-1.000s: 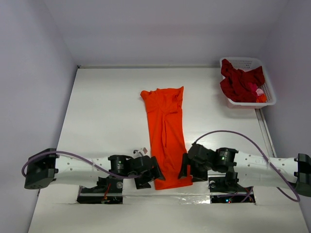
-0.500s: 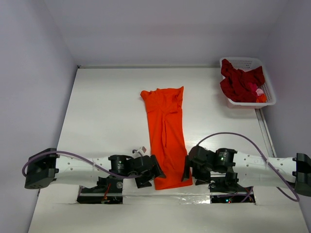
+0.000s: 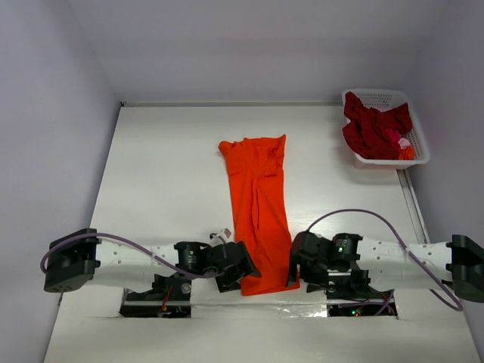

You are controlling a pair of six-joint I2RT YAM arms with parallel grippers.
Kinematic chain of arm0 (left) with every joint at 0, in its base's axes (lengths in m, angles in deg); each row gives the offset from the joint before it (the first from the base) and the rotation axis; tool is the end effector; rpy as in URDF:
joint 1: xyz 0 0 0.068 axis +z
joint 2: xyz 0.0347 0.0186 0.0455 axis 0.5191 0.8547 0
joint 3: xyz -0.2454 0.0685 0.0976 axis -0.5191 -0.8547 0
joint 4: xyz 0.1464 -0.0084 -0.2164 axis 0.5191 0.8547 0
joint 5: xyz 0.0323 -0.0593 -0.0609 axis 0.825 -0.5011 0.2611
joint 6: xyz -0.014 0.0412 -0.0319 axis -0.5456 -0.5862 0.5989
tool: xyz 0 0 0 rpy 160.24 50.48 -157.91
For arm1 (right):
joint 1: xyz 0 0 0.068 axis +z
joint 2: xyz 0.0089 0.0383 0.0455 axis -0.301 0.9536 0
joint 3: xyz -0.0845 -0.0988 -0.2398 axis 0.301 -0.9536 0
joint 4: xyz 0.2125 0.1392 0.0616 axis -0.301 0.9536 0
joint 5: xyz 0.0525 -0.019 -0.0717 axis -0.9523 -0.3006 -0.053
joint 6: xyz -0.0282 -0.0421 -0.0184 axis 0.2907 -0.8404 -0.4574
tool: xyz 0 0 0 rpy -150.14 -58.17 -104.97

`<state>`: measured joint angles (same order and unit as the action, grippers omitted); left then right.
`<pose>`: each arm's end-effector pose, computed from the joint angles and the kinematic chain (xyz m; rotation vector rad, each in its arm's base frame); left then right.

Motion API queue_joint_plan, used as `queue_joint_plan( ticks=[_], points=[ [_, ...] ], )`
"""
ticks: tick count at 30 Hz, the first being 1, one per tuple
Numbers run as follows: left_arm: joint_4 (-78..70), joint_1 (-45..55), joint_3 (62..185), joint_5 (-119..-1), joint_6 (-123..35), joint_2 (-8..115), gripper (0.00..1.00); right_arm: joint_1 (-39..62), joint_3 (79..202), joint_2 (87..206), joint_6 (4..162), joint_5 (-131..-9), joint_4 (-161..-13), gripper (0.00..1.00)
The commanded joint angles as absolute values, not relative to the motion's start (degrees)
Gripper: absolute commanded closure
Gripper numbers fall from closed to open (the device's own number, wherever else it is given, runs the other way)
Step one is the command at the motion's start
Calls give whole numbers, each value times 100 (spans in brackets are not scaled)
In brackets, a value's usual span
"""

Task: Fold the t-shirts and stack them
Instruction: Grab the bottom of the folded rectangular tshirt with both arms

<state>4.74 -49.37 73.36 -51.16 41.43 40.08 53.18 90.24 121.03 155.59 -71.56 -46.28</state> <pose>0.0325 -0.1951 0.1569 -0.4121 2.8642 -1.1589 0.0438 0.1412 0.1559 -0.1905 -3.0245 -0.5379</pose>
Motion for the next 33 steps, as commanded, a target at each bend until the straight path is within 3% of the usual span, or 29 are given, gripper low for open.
queue_joint_plan(
  ticks=[1,9,14,20,33],
  points=[
    [494,-4967,7384,-4963,4226,4035,27,5438,9163,12180,15605,-7135,-4919,26],
    [775,-4967,7401,-5007,4217,3895,33,5438,9348,12470,15438,-7056,-5077,34],
    [784,-5020,7410,-5016,4226,3877,34,5438,9532,12698,15314,-6933,-5156,43],
    [784,-5020,7428,-5025,4226,3895,35,5438,9550,12734,15306,-6924,-5183,48],
    [678,-5073,7410,-5069,4296,3974,34,5438,9620,12663,15314,-6792,-5156,51]
  ],
)
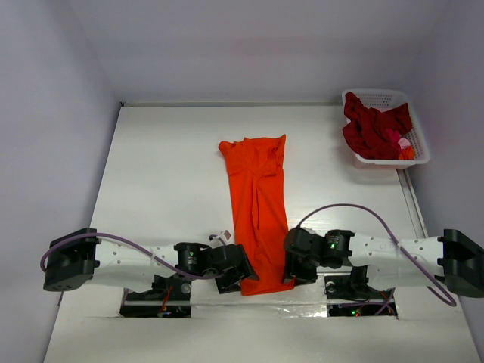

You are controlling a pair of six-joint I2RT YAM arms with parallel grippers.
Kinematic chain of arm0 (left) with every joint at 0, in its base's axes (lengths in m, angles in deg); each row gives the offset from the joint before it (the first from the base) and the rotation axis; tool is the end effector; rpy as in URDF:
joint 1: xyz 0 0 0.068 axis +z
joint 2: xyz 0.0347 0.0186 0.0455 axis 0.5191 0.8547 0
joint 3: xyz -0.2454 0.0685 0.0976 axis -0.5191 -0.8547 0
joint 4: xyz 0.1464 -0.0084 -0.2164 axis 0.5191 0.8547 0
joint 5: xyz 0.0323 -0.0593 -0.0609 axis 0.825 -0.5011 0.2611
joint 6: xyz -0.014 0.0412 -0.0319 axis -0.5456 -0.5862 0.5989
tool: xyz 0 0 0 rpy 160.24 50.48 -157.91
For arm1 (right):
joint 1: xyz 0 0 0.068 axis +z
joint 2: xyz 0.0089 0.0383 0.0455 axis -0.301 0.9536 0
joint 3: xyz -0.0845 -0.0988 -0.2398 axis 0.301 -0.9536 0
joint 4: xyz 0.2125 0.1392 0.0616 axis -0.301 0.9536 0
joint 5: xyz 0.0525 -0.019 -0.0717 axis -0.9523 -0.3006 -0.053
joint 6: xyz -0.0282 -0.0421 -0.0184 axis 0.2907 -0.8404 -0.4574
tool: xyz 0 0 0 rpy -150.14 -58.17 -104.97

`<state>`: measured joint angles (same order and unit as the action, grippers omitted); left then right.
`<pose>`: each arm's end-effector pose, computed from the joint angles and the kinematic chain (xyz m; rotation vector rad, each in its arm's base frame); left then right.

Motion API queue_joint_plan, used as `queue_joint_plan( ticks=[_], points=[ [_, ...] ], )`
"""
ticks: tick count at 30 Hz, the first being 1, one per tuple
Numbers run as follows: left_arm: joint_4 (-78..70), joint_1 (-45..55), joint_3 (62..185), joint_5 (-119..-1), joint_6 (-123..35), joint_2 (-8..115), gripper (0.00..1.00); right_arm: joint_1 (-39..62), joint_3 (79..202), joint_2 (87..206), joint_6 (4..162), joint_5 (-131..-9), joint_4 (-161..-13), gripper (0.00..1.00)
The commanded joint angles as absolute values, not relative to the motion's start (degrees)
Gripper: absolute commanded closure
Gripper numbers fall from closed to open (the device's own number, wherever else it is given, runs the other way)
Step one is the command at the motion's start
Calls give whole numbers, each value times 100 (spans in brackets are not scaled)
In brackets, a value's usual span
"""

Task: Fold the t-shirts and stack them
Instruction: Grab the bottom of the folded rectangular tshirt with both arms

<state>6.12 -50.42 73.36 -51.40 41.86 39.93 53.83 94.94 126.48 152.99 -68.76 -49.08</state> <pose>0.0284 -0.1937 0.1556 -0.3975 2.8914 -1.1331 0.0515 0.1640 0.1670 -0.1159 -3.0834 -0.5832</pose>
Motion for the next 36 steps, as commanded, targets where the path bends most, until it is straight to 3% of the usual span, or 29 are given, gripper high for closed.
queue_joint_plan(
  ticks=[1,11,20,36],
  points=[
    [696,-5073,7419,-5069,4296,3974,34,5438,9612,12681,15314,-6801,-5148,51],
    [740,-5073,7357,-5078,4331,3886,34,5438,9743,12743,15349,-6713,-4832,54],
    [819,-5073,7313,-5025,4384,3745,34,5438,9849,12725,15218,-6801,-4454,44],
    [916,-5073,7243,-4990,4445,3534,34,5438,9594,12549,15437,-6906,-4479,63]
  ],
)
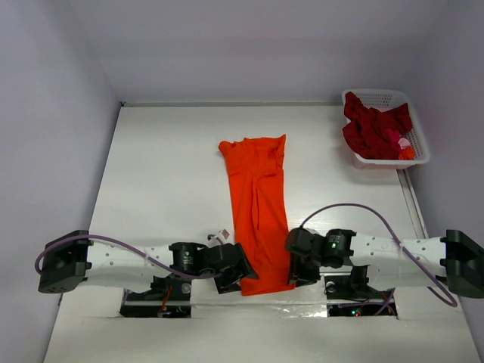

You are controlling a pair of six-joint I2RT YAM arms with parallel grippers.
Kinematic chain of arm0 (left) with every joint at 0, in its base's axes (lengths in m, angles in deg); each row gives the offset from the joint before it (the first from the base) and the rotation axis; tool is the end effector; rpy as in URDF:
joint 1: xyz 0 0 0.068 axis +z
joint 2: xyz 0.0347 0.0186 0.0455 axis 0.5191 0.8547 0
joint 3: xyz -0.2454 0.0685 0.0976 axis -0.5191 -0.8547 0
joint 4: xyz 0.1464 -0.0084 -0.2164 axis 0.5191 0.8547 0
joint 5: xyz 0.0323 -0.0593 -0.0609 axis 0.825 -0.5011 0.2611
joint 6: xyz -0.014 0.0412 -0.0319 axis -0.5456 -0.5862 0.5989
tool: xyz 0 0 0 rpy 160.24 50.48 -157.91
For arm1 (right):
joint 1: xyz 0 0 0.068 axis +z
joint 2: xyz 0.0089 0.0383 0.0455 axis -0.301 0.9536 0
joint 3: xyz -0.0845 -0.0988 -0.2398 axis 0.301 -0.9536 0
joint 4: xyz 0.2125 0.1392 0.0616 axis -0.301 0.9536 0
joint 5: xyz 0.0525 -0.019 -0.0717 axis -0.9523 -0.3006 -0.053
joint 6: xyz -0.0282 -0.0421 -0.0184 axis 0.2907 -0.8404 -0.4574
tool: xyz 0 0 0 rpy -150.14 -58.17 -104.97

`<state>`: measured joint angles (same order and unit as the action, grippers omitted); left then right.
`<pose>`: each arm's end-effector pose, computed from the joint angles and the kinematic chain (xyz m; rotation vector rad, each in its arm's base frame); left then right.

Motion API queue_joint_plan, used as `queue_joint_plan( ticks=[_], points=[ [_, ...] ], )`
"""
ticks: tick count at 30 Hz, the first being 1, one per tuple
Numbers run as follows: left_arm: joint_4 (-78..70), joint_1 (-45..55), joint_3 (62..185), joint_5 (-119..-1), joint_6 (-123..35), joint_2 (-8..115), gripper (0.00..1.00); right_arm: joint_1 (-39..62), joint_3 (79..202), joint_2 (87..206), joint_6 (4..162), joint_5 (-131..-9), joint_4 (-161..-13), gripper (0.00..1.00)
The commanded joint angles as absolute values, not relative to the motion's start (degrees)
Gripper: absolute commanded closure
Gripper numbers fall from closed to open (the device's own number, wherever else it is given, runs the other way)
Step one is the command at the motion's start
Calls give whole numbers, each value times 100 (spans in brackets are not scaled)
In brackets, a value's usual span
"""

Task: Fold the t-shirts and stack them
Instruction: Grab the bottom of the folded rectangular tshirt with both arms

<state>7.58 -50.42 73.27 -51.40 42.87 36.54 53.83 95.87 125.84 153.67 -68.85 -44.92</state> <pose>0.0277 -0.1887 0.1634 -0.4212 2.8752 -1.1823 0.0498 0.1590 0.1705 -0.1375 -3.0785 -0.5140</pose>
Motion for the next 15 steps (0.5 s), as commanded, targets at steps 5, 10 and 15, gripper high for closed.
queue_joint_plan(
  ticks=[5,10,15],
  points=[
    [924,-5073,7243,-4990,4454,3534,34,5438,9603,12611,15411,-6915,-4498,63],
    [898,-5073,7217,-4999,4463,3526,34,5438,9620,12655,15385,-6915,-4497,75],
    [881,-5073,7208,-5007,4463,3543,34,5438,9629,12655,15376,-6915,-4489,90]
  ],
)
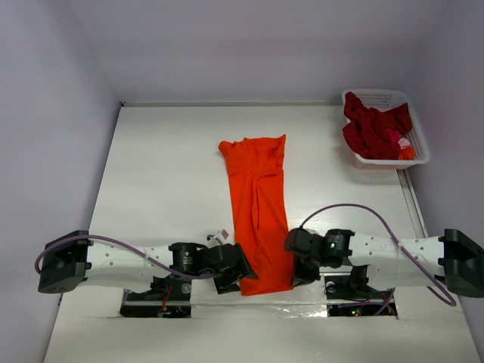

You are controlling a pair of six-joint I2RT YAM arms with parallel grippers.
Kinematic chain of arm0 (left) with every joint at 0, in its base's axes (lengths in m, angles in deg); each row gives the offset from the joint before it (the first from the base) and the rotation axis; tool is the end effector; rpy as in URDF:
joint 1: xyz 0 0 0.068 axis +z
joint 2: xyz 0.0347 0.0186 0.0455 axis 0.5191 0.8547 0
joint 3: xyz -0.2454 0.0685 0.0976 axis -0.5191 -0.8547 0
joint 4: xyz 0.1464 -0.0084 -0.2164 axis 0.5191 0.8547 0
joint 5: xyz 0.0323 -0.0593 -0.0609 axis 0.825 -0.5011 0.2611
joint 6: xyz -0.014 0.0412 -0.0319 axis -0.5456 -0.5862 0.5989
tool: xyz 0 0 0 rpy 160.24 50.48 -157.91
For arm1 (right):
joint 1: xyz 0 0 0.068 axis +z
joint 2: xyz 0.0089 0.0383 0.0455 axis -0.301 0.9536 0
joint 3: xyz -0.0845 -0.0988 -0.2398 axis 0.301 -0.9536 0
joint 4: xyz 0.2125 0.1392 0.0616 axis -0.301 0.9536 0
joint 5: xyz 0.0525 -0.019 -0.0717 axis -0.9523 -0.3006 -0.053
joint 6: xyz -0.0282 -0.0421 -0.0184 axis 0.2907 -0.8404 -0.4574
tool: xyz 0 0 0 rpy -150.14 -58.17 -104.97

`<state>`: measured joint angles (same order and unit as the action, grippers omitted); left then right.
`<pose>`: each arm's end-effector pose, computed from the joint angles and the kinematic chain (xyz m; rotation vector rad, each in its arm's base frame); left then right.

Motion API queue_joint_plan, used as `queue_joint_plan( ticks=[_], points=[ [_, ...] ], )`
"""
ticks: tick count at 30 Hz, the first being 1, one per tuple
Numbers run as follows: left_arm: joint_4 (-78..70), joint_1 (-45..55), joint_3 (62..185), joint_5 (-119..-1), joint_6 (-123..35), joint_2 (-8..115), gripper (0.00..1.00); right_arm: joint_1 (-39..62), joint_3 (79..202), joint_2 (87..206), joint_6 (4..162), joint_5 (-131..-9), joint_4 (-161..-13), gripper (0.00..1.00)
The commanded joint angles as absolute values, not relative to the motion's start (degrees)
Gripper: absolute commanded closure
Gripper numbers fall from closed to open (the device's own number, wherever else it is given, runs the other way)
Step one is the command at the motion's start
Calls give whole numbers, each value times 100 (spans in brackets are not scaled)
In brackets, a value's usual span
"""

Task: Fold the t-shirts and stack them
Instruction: Grab the bottom of the folded rectangular tshirt with both arms

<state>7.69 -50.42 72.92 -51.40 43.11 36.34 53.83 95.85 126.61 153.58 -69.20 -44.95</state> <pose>0.0275 -0.1873 0.1620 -0.4278 2.8784 -1.1763 0.0498 0.1598 0.1685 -0.1344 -3.0724 -0.4954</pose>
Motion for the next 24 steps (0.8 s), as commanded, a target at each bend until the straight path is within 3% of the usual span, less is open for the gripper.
queue_joint_plan(
  ticks=[1,6,17,24],
  points=[
    [881,-5073,7208,-5007,4463,3534,34,5438,9620,12655,15385,-6907,-4480,91],
    [863,-5073,7217,-5025,4463,3569,34,5438,9629,12664,15376,-6915,-4489,100],
    [705,-5126,7269,-5131,4322,3974,35,5438,9708,12769,15305,-6898,-4506,100],
    [959,-5231,7410,-5333,4261,3957,54,5438,9647,12725,15341,-6933,-4541,100]
  ],
)
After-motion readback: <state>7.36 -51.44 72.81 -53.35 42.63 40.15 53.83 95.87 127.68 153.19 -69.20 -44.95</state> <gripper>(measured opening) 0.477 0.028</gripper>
